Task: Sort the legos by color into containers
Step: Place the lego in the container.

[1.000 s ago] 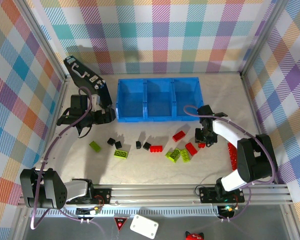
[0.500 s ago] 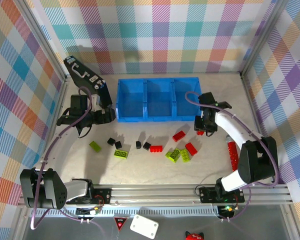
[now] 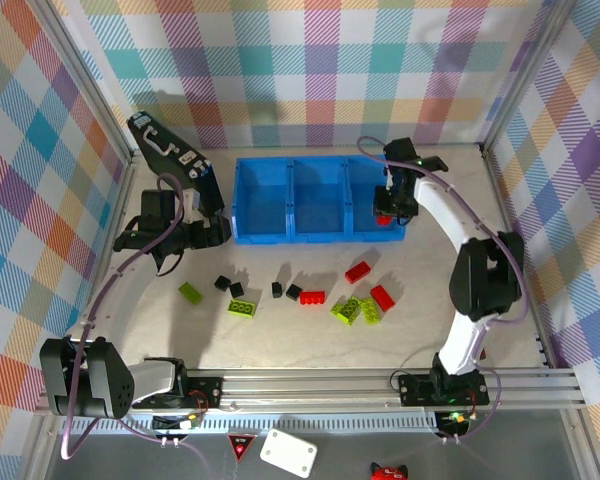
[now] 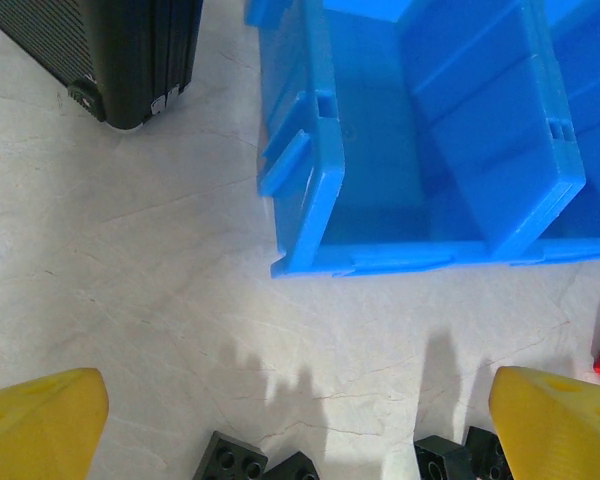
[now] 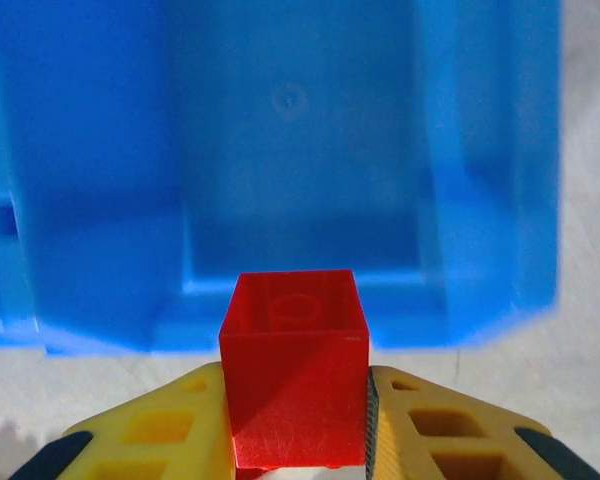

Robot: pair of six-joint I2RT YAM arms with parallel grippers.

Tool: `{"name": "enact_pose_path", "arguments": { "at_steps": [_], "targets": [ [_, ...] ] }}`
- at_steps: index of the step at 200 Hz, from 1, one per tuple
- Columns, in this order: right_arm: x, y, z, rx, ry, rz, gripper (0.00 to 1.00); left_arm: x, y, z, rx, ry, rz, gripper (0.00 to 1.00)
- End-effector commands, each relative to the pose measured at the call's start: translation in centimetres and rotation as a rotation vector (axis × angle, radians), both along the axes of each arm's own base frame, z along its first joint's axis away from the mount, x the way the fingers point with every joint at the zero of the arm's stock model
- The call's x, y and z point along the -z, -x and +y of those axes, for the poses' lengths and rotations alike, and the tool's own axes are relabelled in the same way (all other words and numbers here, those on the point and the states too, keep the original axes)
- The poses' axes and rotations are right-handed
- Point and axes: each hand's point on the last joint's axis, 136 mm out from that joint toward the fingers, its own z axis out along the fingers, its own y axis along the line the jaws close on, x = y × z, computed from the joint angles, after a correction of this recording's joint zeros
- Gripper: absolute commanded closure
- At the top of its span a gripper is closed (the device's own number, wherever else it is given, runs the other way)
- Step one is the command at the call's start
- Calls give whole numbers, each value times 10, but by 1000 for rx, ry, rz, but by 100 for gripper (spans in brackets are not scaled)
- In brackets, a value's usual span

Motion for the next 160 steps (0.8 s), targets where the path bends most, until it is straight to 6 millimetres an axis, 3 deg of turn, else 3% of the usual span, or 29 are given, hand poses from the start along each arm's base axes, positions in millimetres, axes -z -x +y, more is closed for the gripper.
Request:
{"name": "enact_pose_path", "arguments": {
  "at_steps": [1, 72, 160],
  "targets": [
    [4, -16, 11, -50, 3, 18, 66, 5, 4, -1, 17, -18, 8, 3],
    [47, -67, 23, -106, 43, 71, 66, 14, 3, 3, 6, -43, 39, 3],
    [89, -77, 19, -114, 76, 125, 63, 13, 3, 3, 7, -47, 37, 3]
  ]
}}
